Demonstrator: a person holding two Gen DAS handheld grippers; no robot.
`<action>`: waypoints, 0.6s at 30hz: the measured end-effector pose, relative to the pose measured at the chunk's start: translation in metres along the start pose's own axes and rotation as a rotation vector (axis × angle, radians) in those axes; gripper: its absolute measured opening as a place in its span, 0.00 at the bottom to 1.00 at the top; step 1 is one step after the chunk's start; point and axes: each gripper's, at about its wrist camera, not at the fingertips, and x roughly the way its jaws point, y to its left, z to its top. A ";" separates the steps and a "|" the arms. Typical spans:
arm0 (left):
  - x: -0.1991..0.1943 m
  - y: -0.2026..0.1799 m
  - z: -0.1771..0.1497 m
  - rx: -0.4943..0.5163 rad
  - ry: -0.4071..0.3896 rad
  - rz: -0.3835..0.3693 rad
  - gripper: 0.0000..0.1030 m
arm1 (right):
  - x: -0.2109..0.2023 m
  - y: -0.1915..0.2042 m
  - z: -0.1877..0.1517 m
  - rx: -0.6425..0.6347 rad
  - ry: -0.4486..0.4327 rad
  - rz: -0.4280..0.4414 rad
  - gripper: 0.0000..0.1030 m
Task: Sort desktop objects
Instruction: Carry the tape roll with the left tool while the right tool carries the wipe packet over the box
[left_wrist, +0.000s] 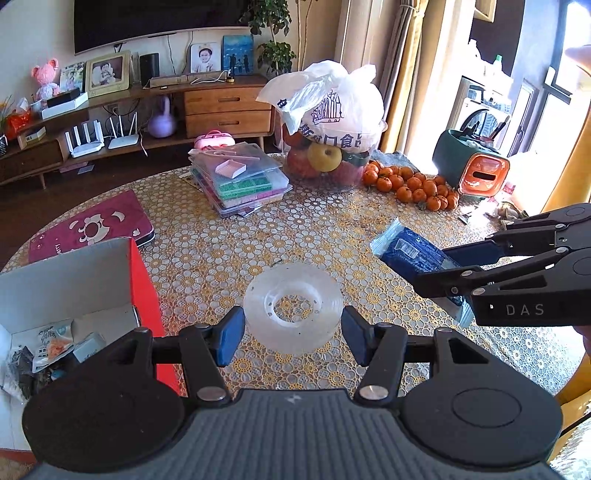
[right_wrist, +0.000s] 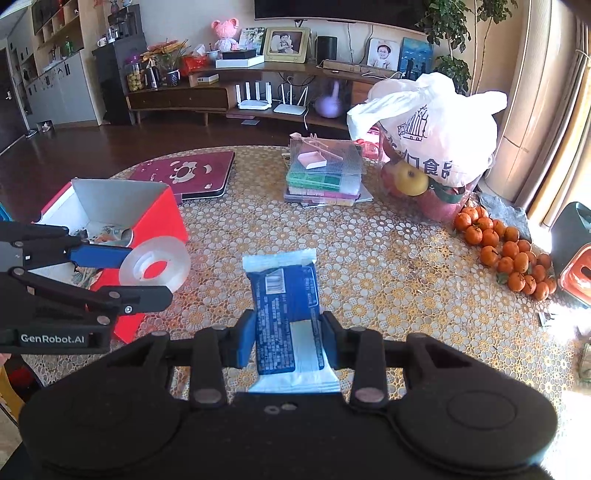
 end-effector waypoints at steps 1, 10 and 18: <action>-0.005 0.002 -0.001 0.001 -0.003 -0.002 0.55 | -0.003 0.004 0.000 -0.003 -0.001 0.005 0.36; -0.044 0.028 -0.018 0.013 -0.007 0.003 0.55 | -0.018 0.054 0.005 -0.069 -0.015 0.050 0.36; -0.072 0.066 -0.030 -0.020 -0.023 0.044 0.55 | -0.016 0.100 0.018 -0.116 -0.026 0.099 0.36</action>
